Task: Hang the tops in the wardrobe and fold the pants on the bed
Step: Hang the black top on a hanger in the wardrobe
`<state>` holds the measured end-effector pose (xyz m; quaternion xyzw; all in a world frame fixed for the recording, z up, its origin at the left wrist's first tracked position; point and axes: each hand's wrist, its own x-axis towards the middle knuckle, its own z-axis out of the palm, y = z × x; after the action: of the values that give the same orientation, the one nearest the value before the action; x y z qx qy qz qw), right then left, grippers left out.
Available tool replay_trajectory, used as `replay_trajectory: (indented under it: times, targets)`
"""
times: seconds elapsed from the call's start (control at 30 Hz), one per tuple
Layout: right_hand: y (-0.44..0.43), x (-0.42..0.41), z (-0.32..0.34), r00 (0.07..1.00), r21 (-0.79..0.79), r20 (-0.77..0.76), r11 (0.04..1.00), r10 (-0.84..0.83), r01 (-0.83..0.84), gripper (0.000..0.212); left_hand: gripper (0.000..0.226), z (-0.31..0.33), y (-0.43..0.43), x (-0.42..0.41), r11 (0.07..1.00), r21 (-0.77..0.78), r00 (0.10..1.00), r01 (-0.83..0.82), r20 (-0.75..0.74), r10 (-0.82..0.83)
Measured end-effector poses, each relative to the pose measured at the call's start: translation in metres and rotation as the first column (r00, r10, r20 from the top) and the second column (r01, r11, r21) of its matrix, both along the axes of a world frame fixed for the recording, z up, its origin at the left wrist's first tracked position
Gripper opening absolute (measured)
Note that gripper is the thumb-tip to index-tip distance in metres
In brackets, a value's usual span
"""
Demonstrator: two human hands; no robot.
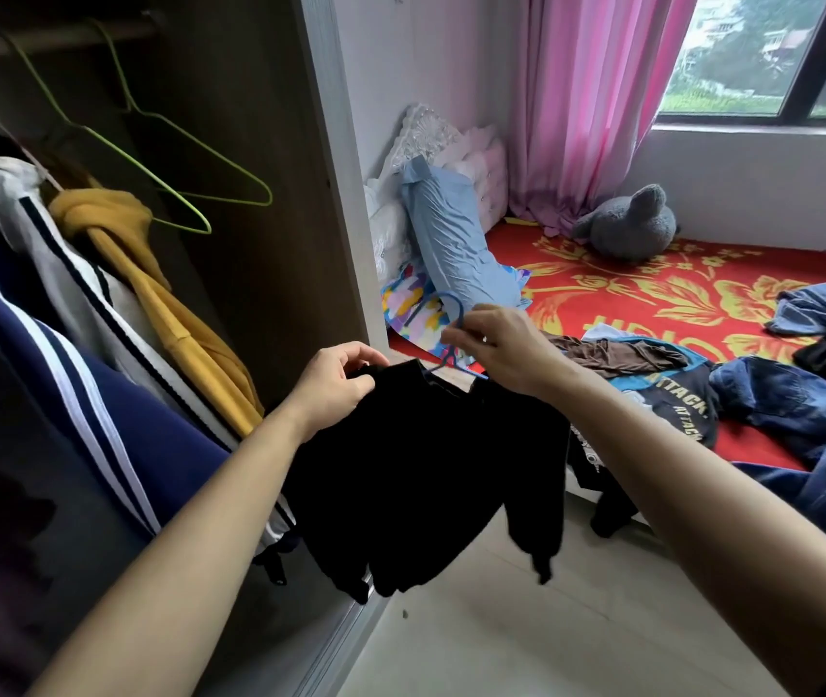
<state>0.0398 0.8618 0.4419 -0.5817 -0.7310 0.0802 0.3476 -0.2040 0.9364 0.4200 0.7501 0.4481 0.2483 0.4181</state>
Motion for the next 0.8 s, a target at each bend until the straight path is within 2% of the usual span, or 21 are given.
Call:
replay_trajectory:
  times: [0.1, 0.17, 0.23, 0.3, 0.37, 0.43, 0.5, 0.6, 0.67, 0.8]
  targets:
    - [0.003, -0.004, 0.015, 0.991, 0.121, -0.125, 0.991, -0.047, 0.062, 0.037, 0.021, 0.022, 0.005, -0.008, 0.984, 0.103, 0.973, 0.143, -0.198, -0.121]
    - [0.006, -0.01, 0.024, 0.989, 0.15, -0.146, 0.987, -0.032, 0.054, 0.036, 0.029, 0.032, 0.003, -0.009, 0.981, 0.052, 0.957, 0.185, -0.237, -0.168]
    - [0.008, -0.015, 0.031, 0.977, 0.176, -0.214, 0.983, -0.009, 0.047, 0.03, 0.024, 0.033, -0.002, -0.009, 0.991, 0.059, 0.981, 0.124, -0.156, -0.114]
    - [0.007, -0.019, 0.037, 0.952, 0.201, -0.304, 0.979, 0.025, 0.038, 0.022, 0.018, 0.034, -0.009, -0.011, 0.997, 0.078, 0.999, 0.014, 0.039, -0.017]
    - [0.007, -0.016, 0.04, 0.975, 0.145, -0.221, 0.989, 0.021, 0.012, 0.03, 0.021, 0.037, -0.015, -0.016, 0.994, 0.081, 0.984, -0.077, 0.169, 0.062]
    - [0.008, -0.006, 0.042, 1.0, -0.056, -0.013, 0.998, 0.003, -0.003, 0.052, 0.024, 0.041, -0.017, -0.021, 0.984, 0.095, 0.968, -0.148, 0.219, 0.125]
    - [0.008, 0.004, 0.043, 0.997, -0.2, 0.063, 0.98, 0.034, -0.021, 0.067, 0.025, 0.045, -0.017, -0.026, 0.975, 0.105, 0.95, -0.197, 0.266, 0.163]
    - [0.006, 0.003, 0.048, 0.992, -0.192, 0.023, 0.975, 0.121, -0.115, 0.059, 0.021, 0.049, -0.012, -0.034, 0.97, 0.136, 0.951, -0.2, 0.265, 0.159]
    - [0.006, -0.004, 0.055, 0.987, -0.158, 0.05, 0.977, 0.153, -0.144, 0.05, 0.02, 0.049, -0.002, -0.042, 0.973, 0.16, 0.971, -0.168, 0.197, 0.135]
    - [0.011, -0.019, 0.071, 0.993, -0.063, 0.116, 0.998, 0.026, -0.019, 0.04, 0.018, 0.042, 0.021, -0.062, 0.93, 0.348, 0.992, -0.12, 0.0, 0.128]
